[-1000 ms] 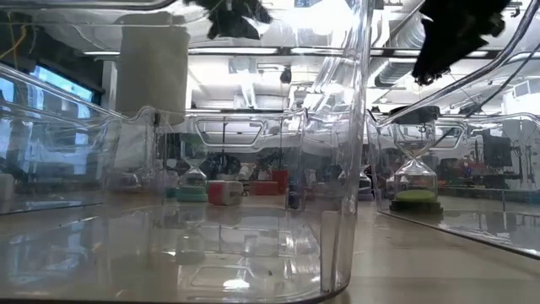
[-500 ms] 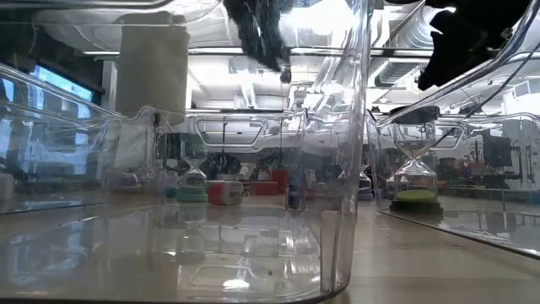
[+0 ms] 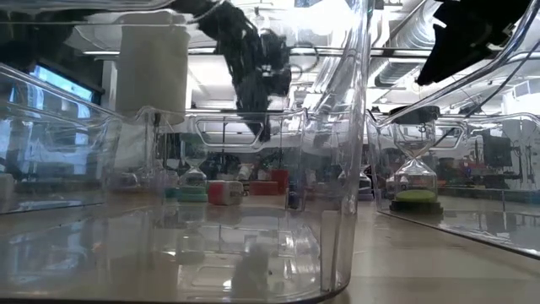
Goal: Pick & Place Office items
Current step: Put the middle red adapter into the left bin
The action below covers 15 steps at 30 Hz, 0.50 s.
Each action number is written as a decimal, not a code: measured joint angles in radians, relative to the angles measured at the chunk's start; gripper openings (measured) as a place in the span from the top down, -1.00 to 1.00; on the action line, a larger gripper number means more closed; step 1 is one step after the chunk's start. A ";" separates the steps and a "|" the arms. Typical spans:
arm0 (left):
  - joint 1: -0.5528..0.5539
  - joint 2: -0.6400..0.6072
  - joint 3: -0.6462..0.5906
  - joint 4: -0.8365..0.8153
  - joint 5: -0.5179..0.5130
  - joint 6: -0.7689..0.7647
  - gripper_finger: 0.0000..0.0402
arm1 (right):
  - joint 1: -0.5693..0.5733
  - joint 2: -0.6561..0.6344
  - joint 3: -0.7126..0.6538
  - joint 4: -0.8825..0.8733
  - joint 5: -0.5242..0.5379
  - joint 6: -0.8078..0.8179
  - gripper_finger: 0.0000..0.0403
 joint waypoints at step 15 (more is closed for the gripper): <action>0.009 0.098 -0.001 0.014 -0.020 -0.043 -0.86 | 0.000 0.000 0.000 0.006 0.019 -0.023 -0.41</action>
